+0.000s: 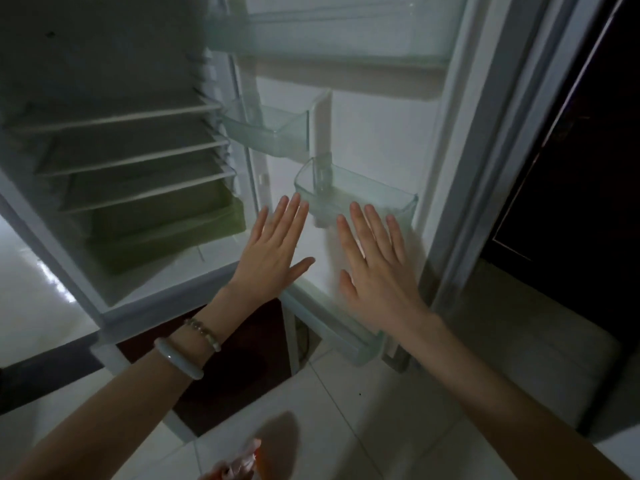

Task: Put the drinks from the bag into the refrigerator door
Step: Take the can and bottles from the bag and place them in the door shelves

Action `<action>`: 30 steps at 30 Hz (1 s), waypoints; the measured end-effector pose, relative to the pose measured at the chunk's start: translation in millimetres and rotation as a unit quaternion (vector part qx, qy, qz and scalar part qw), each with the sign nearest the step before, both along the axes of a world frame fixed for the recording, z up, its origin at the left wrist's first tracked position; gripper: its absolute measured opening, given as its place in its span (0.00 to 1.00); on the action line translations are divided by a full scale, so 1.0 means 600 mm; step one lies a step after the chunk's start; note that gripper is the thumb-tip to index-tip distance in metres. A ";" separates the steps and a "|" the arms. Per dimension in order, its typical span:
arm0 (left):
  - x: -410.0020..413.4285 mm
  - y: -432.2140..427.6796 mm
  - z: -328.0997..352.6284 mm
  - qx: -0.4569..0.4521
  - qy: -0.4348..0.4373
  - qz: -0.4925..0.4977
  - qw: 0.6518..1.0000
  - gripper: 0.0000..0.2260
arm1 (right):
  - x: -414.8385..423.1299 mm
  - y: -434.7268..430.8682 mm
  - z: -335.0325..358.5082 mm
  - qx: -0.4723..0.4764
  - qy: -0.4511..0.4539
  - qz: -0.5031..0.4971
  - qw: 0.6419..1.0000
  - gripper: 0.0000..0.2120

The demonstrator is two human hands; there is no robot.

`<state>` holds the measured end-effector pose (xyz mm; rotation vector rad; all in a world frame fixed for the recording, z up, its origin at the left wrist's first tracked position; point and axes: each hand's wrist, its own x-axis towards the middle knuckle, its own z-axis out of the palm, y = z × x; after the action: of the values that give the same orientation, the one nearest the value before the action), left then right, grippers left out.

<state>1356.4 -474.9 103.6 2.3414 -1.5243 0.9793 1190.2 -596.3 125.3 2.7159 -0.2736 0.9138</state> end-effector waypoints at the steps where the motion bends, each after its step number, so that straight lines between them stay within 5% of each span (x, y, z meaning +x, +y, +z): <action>1: 0.011 -0.020 0.006 0.003 -0.003 -0.007 1.000 0.37 | 0.007 -0.013 0.001 -0.005 -0.001 -0.025 1.000 0.35; 10: 0.031 -0.167 0.034 0.006 -0.017 -0.104 0.994 0.38 | 0.014 -0.121 0.003 -0.016 0.012 -0.129 0.991 0.38; 30: 0.069 -0.427 0.033 0.021 -0.069 -0.010 0.997 0.38 | 0.103 -0.425 0.011 0.061 0.017 -0.105 0.992 0.40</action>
<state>1397.6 -731.3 123.3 2.3249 -1.6309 1.1352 1251.9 -851.5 132.2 2.7414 -0.6133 0.8147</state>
